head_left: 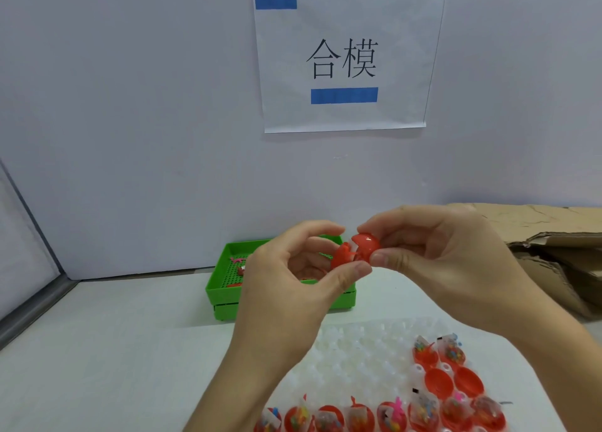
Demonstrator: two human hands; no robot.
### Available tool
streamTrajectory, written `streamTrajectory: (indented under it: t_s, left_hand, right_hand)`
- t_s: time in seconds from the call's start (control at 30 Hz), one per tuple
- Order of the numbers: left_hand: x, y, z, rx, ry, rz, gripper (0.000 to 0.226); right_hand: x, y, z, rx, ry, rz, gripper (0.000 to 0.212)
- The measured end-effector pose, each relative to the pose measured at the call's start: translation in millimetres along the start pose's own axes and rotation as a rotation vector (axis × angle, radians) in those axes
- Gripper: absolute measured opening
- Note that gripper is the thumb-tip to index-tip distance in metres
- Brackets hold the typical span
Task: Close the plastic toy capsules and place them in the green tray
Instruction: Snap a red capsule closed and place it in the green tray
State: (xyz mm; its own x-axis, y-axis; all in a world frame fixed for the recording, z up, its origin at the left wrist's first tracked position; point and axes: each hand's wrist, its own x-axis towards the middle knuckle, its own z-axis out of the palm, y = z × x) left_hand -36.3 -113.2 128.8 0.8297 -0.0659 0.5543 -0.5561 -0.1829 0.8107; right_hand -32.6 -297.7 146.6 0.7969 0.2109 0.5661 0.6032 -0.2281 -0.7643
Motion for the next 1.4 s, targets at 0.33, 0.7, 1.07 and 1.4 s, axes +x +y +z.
streamTrajectory:
  t_s: [0.33, 0.7, 1.07, 1.4]
  left_hand:
    - [-0.6, 3.6, 3.9, -0.091, -0.005, 0.032, 0.014]
    - [-0.3, 4.3, 2.2, -0.089, -0.076, -0.002, 0.009]
    - [-0.4, 4.5, 2.0, 0.023, -0.068, -0.034, 0.02]
    - [-0.7, 3.9, 2.4, 0.023, 0.012, -0.001, 0.017]
  right_hand:
    - [0.0, -0.5, 0.4, 0.021, 0.03, -0.023, 0.025]
    - [-0.3, -3.3, 2.2, 0.082, 0.013, -0.038, 0.025]
    - [-0.2, -3.9, 1.0, 0.077, 0.007, -0.026, 0.026]
    - [0.8, -2.2, 2.4, 0.05, 0.016, -0.035, 0.024]
